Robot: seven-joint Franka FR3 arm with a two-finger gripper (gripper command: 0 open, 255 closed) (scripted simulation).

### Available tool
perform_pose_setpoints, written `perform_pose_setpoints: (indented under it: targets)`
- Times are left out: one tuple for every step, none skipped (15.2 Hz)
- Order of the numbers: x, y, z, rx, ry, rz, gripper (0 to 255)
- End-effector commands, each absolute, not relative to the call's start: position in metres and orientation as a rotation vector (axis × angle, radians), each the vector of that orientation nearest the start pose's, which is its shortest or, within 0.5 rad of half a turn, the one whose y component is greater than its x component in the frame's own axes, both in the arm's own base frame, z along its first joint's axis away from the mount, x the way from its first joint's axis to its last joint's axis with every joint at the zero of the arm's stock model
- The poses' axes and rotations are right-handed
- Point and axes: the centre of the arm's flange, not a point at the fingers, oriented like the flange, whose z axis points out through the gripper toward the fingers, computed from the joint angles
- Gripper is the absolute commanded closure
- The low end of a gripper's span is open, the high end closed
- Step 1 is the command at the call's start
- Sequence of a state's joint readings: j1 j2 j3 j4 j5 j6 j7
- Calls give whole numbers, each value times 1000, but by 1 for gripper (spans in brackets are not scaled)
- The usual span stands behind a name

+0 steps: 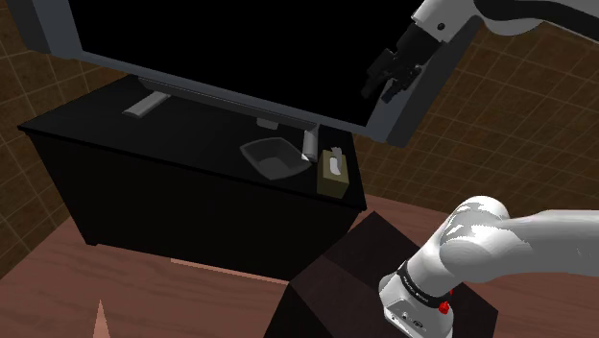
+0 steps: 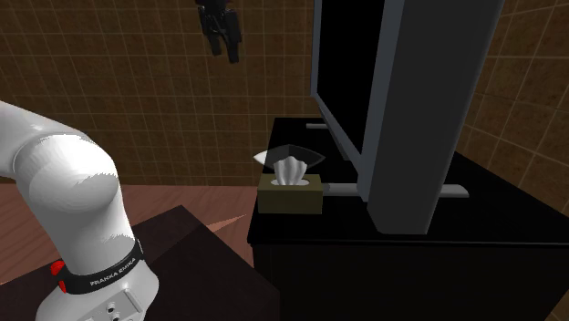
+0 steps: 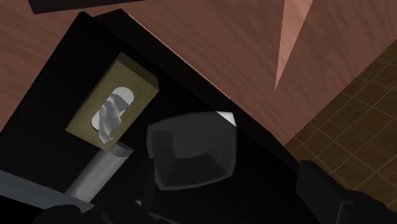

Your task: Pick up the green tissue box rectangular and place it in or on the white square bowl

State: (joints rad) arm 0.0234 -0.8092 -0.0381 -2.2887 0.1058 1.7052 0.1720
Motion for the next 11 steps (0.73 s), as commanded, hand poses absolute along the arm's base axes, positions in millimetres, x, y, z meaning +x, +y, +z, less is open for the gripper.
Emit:
perform_pose_setpoints:
  targets:
    - [313, 0, 644, -2961, 268, -319, 0]
    - [322, 0, 634, -2987, 248, -299, 0]
    - [331, -1, 624, -3013, 228, -280, 0]
    - [340, -2, 614, -3039, 208, -260, 0]
    - [348, -3, 603, -3064, 187, -240, 0]
    - [357, -4, 593, -3089, 166, -219, 0]
    - [365, -6, 582, -3114, 145, -198, 0]
    - [373, -7, 572, -3139, 123, -177, 0]
    - [381, -9, 561, -3163, 101, -155, 0]
    - [389, -11, 550, -3187, 79, -133, 0]
    - [397, -12, 539, -3211, 56, -111, 0]
